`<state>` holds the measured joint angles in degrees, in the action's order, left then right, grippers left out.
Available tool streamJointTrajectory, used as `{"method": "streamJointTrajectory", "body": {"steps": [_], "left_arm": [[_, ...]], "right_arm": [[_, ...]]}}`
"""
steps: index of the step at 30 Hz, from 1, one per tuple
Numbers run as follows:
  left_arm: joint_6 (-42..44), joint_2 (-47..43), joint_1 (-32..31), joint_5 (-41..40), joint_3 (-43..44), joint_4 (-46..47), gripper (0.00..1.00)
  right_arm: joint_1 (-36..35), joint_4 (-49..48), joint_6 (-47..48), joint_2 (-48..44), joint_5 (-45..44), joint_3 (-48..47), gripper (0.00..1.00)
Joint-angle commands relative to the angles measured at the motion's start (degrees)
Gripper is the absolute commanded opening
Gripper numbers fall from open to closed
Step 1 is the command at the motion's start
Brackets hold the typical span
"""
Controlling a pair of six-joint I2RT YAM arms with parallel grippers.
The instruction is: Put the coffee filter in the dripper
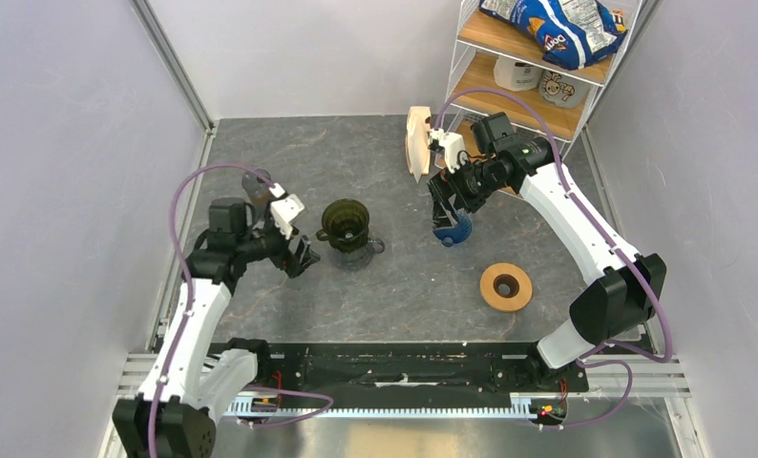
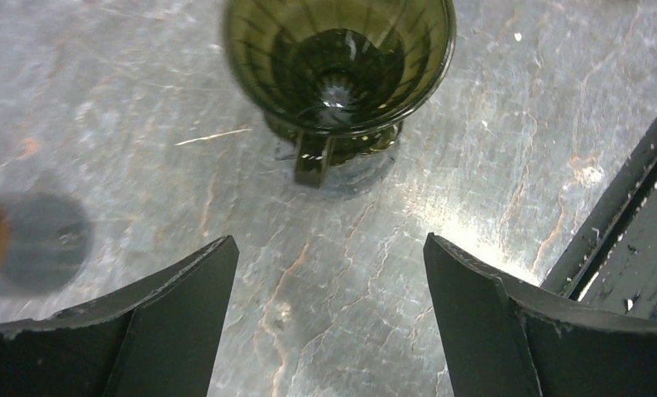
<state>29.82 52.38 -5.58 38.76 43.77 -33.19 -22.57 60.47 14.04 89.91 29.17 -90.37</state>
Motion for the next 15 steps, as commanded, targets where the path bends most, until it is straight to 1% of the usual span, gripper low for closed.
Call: {"method": "streamJointTrajectory", "body": {"steps": [1,3,5,9,12,13,15], "left_arm": [[-4.5,-7.6,5.4,5.1,4.3,-4.8,0.91],[-7.8,-9.7,5.5,4.8,5.4,-5.3,0.9],[-13.0,-10.6,5.5,3.0,6.2,-3.8,0.89],[-26.5,-10.7,5.5,-3.0,7.3,5.2,0.85],[-33.8,-8.2,5.5,-7.0,9.1,11.0,0.82],[-34.8,-6.9,5.5,-7.7,9.7,12.2,0.82],[-37.1,-4.9,5.5,-8.9,10.7,15.6,0.81]], "right_arm": [[-0.5,-1.7,-2.2,-0.4,-3.9,-3.1,0.97],[-1.4,-2.8,-3.0,0.2,-6.1,-4.0,0.97],[-3.1,-4.9,-4.6,0.7,-11.0,-4.8,0.97],[-7.5,-15.8,-8.0,1.3,-22.8,-5.2,0.96],[-10.5,-24.8,-9.7,3.7,-33.6,-6.2,0.85],[-11.2,-27.0,-10.4,5.6,-36.0,-7.2,0.83],[-12.1,-28.8,-11.9,10.0,-40.2,-11.1,0.83]]}}
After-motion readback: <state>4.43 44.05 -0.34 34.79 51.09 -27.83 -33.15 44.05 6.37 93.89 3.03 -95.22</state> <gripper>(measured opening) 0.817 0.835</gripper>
